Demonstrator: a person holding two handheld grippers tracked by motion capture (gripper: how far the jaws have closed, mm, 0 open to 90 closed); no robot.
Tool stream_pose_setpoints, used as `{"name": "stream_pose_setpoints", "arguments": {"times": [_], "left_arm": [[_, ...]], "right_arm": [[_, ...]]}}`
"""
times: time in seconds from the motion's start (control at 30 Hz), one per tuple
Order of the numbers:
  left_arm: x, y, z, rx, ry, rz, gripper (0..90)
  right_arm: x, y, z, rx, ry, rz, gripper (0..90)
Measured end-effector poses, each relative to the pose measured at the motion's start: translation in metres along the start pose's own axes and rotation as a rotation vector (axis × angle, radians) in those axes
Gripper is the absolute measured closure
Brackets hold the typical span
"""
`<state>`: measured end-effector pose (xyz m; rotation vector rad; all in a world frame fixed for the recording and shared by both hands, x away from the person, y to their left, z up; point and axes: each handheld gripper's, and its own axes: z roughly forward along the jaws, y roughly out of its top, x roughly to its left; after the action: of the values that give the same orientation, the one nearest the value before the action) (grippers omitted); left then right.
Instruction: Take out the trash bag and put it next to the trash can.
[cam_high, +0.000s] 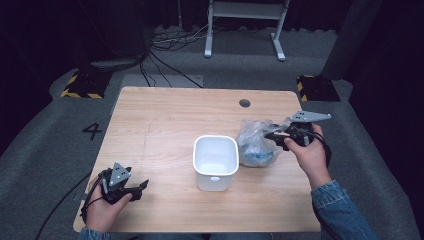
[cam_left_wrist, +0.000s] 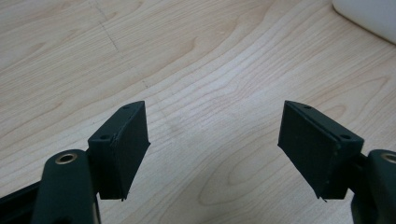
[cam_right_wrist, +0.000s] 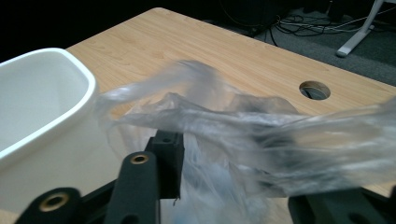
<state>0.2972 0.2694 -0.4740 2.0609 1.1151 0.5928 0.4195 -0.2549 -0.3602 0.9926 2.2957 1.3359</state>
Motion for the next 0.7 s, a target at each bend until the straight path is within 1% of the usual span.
{"name": "stream_pose_setpoints", "arguments": {"times": [0.03, 0.13, 0.2, 0.27, 0.3, 0.5, 0.7], "left_arm": [[0.0, 0.0, 0.0, -0.001, 0.0, 0.001, 23.9], [0.0, 0.0, -0.001, -0.005, 0.002, -0.002, 23.9], [0.0, 0.0, -0.002, -0.005, 0.001, -0.005, 23.8], [0.0, -0.001, -0.002, -0.004, -0.002, -0.008, 23.7], [0.0, -0.001, -0.003, -0.001, -0.002, -0.005, 23.7], [0.001, -0.005, -0.004, 0.002, -0.003, -0.015, 23.6], [0.003, -0.009, -0.006, 0.011, 0.0, -0.017, 23.6]], "right_arm": [[0.001, 0.0, -0.002, 0.006, 0.002, -0.001, 50.6], [0.006, -0.001, -0.012, 0.015, 0.002, -0.022, 43.3], [0.009, -0.003, -0.019, 0.023, 0.002, -0.031, 40.4], [0.01, -0.007, -0.027, 0.021, -0.007, -0.039, 37.5], [0.01, -0.01, -0.031, 0.02, -0.01, -0.039, 37.2], [0.006, -0.029, -0.053, 0.003, -0.03, -0.015, 36.1], [-0.001, -0.052, -0.067, 0.012, -0.061, 0.013, 34.2]]}}
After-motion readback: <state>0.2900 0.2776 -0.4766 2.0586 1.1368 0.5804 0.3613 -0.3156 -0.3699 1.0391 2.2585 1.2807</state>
